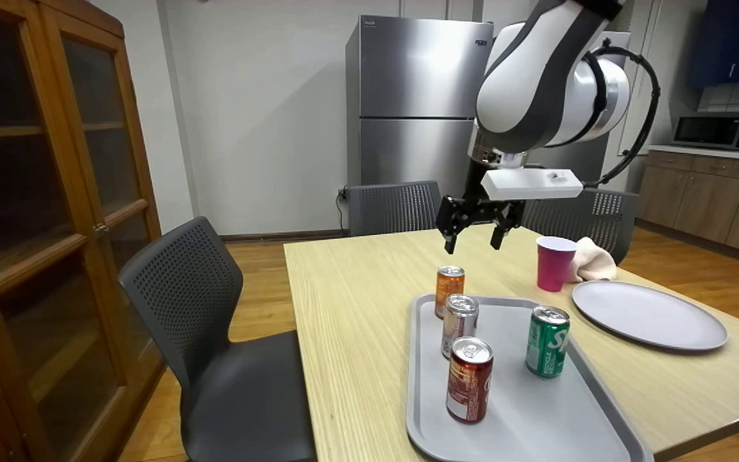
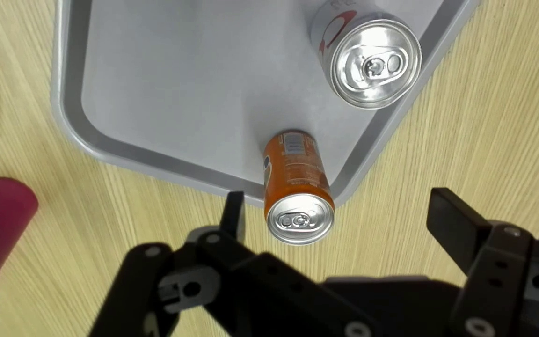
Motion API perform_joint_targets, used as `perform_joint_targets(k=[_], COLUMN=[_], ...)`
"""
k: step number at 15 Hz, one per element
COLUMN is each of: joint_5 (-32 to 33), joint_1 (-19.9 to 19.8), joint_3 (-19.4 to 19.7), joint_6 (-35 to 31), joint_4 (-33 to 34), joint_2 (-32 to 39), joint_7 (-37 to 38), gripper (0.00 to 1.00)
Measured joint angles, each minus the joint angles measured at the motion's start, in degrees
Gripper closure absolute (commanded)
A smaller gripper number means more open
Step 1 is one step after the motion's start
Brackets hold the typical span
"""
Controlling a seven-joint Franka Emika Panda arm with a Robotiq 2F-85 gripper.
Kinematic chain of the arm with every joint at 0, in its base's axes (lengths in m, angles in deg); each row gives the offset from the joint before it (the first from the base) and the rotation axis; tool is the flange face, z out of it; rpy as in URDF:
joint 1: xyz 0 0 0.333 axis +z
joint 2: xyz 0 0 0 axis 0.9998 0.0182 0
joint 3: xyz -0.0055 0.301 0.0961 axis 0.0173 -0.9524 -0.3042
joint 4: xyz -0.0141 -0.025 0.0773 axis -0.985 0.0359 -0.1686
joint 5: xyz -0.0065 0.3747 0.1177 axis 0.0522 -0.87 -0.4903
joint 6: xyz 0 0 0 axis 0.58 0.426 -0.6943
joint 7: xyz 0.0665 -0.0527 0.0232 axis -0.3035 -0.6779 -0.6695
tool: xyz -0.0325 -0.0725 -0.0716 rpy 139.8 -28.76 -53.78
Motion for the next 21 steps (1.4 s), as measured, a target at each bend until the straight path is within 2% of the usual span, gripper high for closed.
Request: perform_joint_targets(k=[5,11,21], joint_5=[4.05,4.41,3.11], joint_1=[3.0,5.83,6.71], joint_3=[2.82,5.55,6.87], joint_6=[-2.29,-2.84,-2.8], joint_4=[0.29,2.97,10.67], joint_2=[2.53,6.17,14.26], joint_7=[5.25,8.35,9.92], gripper=[0.0,0.0,0.0])
